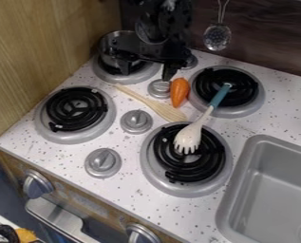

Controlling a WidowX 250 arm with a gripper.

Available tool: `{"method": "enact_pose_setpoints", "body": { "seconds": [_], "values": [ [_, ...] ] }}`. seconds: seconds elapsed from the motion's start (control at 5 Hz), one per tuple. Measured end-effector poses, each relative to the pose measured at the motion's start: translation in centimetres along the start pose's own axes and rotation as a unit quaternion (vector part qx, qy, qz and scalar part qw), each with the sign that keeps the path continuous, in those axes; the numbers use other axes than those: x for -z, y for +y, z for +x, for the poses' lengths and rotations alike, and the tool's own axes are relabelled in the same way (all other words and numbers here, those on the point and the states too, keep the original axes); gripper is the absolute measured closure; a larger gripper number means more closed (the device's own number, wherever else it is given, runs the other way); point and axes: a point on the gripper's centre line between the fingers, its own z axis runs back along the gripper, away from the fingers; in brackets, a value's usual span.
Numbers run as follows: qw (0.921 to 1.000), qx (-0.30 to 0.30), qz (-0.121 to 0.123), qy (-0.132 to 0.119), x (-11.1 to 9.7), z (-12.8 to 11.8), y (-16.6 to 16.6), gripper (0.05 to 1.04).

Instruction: Moved the cooking stick onto the bottom right cooker

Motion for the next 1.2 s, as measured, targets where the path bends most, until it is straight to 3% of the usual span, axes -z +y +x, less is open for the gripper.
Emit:
{"method": "enact_pose_setpoints", "body": {
  "seconds": [0.4, 0.6, 0.8, 1.0, 1.2],
  "values": [
    [0.9997, -0.006, 0.014, 0.020, 1.7, -0.7, -0.3, 0.083],
    [0.9987, -0.029, 0.040, 0.012, 2.3, 0.3, 0.0, 0.083],
    [0.9920, -0.100, 0.072, 0.030, 3.4, 1.3, 0.4, 0.083],
    [0.9776, -0.184, 0.094, 0.044, 5.4, 1.7, 2.0, 0.083],
    [0.9689, -0.228, 0.082, 0.050, 6.3, 2.0, 2.4, 0.083]
  ]
}}
